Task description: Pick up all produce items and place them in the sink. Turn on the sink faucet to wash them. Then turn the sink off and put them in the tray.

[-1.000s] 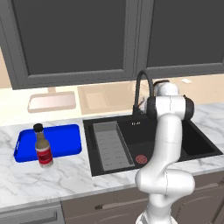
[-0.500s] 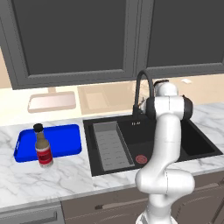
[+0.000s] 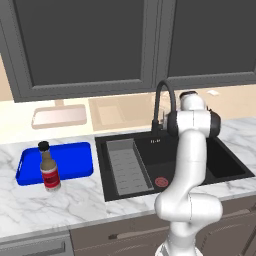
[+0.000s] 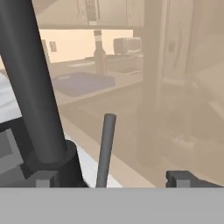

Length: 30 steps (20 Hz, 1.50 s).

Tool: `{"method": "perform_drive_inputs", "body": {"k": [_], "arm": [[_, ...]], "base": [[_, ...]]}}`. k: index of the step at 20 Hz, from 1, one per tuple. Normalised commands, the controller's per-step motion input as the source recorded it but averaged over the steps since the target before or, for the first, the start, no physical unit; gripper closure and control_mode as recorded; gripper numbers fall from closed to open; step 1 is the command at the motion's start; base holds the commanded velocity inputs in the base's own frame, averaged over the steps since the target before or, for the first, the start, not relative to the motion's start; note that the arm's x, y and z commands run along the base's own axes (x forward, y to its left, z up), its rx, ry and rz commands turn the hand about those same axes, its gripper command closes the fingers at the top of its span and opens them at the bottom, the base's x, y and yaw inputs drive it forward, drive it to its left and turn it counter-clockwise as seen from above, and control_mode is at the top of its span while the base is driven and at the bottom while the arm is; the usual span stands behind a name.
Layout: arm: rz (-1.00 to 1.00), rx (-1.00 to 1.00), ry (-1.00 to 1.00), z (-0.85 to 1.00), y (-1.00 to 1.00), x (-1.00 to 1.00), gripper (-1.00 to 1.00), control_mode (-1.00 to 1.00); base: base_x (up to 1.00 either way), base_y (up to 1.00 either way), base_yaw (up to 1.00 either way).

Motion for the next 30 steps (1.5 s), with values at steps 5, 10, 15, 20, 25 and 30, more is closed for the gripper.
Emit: {"method": "perform_drive_inputs", "body": {"k": [5,10,15,20,25,30], "arm": [[0.03,0.01,0.00,0.00,-0.40,0.00,-1.00,-1.00],[0.01,0.01,0.00,0.02,-0.49,-0.03,-1.00,-1.00],[0.00,0.01,0.00,0.04,-0.43,-0.31,-1.00,-1.00],[-0.01,0.01,-0.01,0.02,-0.29,-0.70,-1.00,-1.00],[-0.06,0.01,-0.02,0.01,-0.16,-0.93,-1.00,-1.00],[-0.09,0.00,0.00,0.10,-0.09,-0.87,-1.00,-1.00]], "base": [[0.00,0.00,0.00],[0.00,0.00,0.00],[0.00,0.00,0.00],[0.00,0.00,0.00],[0.00,0.00,0.00],[0.00,0.00,0.00]]}}
